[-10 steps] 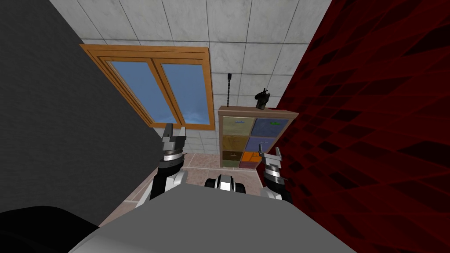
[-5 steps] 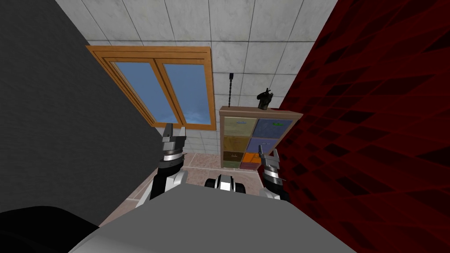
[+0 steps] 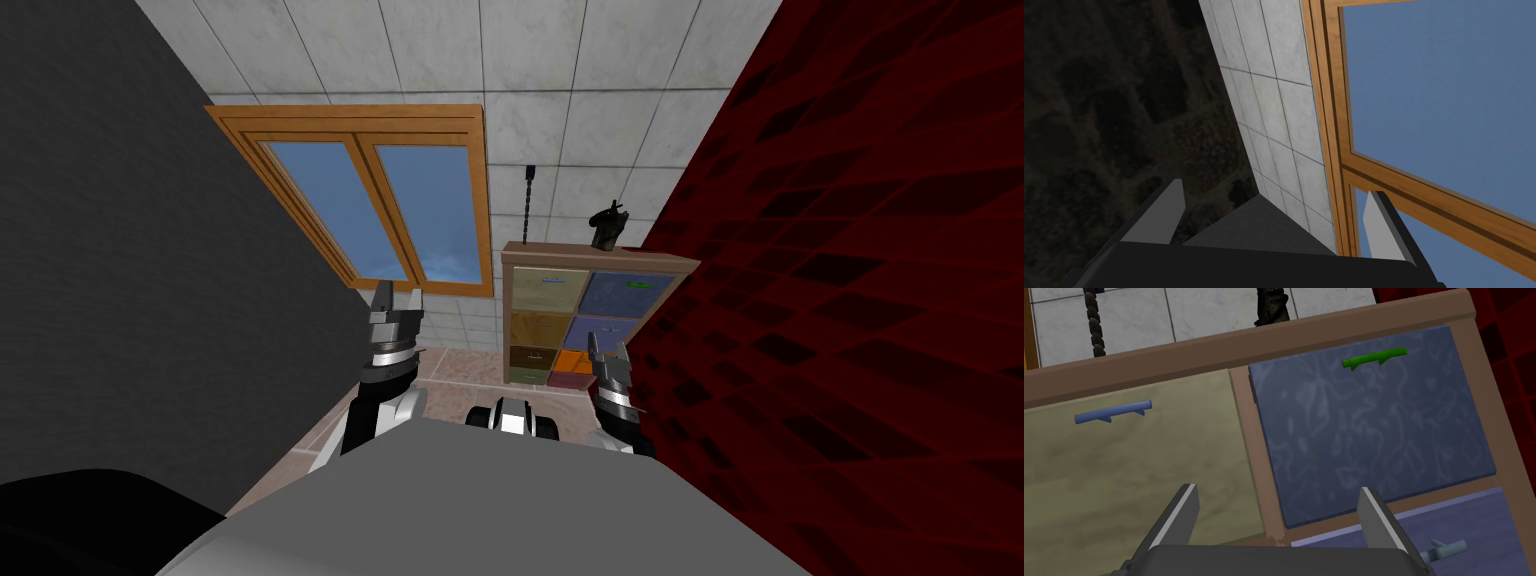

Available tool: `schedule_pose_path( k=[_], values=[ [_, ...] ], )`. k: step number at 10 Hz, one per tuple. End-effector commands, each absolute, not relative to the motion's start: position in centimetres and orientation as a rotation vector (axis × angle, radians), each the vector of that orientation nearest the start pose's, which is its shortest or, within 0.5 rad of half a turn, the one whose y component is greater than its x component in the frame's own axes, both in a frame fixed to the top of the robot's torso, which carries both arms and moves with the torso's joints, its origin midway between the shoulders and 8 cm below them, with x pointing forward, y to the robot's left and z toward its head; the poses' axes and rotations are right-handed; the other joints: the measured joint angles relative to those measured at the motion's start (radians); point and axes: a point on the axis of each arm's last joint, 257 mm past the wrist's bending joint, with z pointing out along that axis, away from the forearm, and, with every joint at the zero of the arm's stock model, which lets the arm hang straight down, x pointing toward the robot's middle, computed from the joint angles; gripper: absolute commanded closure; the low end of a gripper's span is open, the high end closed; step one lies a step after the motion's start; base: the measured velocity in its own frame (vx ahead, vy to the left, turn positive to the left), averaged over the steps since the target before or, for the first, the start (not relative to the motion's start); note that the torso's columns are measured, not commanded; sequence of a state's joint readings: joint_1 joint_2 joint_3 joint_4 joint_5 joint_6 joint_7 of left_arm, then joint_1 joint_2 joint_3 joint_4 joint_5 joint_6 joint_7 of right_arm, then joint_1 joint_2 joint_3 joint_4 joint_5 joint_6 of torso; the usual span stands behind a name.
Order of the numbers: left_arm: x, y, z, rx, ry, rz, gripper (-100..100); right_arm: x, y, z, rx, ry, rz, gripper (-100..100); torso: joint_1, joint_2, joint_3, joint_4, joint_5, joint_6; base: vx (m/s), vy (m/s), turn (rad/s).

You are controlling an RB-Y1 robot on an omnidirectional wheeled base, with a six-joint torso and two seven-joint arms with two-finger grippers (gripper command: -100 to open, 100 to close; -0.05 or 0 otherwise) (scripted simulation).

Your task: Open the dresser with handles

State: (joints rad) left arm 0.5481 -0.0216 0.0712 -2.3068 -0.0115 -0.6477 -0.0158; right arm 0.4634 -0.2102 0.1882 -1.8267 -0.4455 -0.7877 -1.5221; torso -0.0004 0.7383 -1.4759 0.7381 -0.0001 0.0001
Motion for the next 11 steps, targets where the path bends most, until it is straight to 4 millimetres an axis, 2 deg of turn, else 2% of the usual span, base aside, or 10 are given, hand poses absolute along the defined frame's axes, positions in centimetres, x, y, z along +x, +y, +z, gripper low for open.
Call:
schedule_pose_path(
  k=[1, 2, 3, 5, 6, 8, 9, 11],
  values=[
    [30.4, 29.8, 4.9, -0.537, 0.519, -1.218, 0, 36.8, -28.8, -14.2, -1.434, 0.428, -2.546, -100, 0.000, 0.000, 0.000, 0.000, 0.000, 0.000, 0.027, 0.009, 0.038],
    [30.4, 29.9, 4.9, -0.537, 0.519, -1.218, 0, 36.8, -28.8, -14.2, -1.422, 0.441, -2.530, -100, 0.000, -0.001, 0.000, 0.000, 0.000, 0.000, 0.015, 0.004, -0.008],
    [30.4, 29.9, 4.9, -0.537, 0.519, -1.218, 0, 36.9, -28.6, -15.3, -1.413, 0.490, -2.477, -100, 0.000, 0.000, 0.000, 0.000, 0.000, 0.000, 0.020, 0.008, 0.067],
    [30.4, 29.9, 4.9, -0.537, 0.519, -1.218, 0, 36.9, -28.6, -15.3, -1.386, 0.516, -2.441, -100, 0.000, 0.000, 0.000, 0.000, 0.000, 0.000, 0.019, 0.005, 0.019],
    [30.4, 29.9, 4.9, -0.537, 0.519, -1.218, 0, 37.0, -28.3, -16.3, -1.376, 0.564, -2.386, -100, 0.000, 0.000, 0.000, 0.000, 0.000, 0.000, 0.021, 0.008, 0.054],
    [30.4, 29.9, 4.9, -0.537, 0.519, -1.218, 0, 37.0, -28.3, -16.3, -1.351, 0.587, -2.354, -100, 0.000, -0.001, 0.000, 0.000, 0.000, 0.000, 0.020, 0.006, 0.023],
    [30.4, 29.9, 4.9, -0.537, 0.519, -1.218, 0, 37.1, -27.9, -17.4, -1.340, 0.632, -2.297, -100, 0.000, 0.000, 0.000, 0.000, 0.000, 0.000, 0.022, 0.010, 0.057],
    [30.4, 29.9, 4.9, -0.537, 0.519, -1.218, 0, 37.1, -27.9, -17.4, -1.317, 0.653, -2.267, -100, 0.000, -0.001, 0.000, 0.000, 0.000, 0.000, 0.019, 0.005, 0.019]
  ],
)
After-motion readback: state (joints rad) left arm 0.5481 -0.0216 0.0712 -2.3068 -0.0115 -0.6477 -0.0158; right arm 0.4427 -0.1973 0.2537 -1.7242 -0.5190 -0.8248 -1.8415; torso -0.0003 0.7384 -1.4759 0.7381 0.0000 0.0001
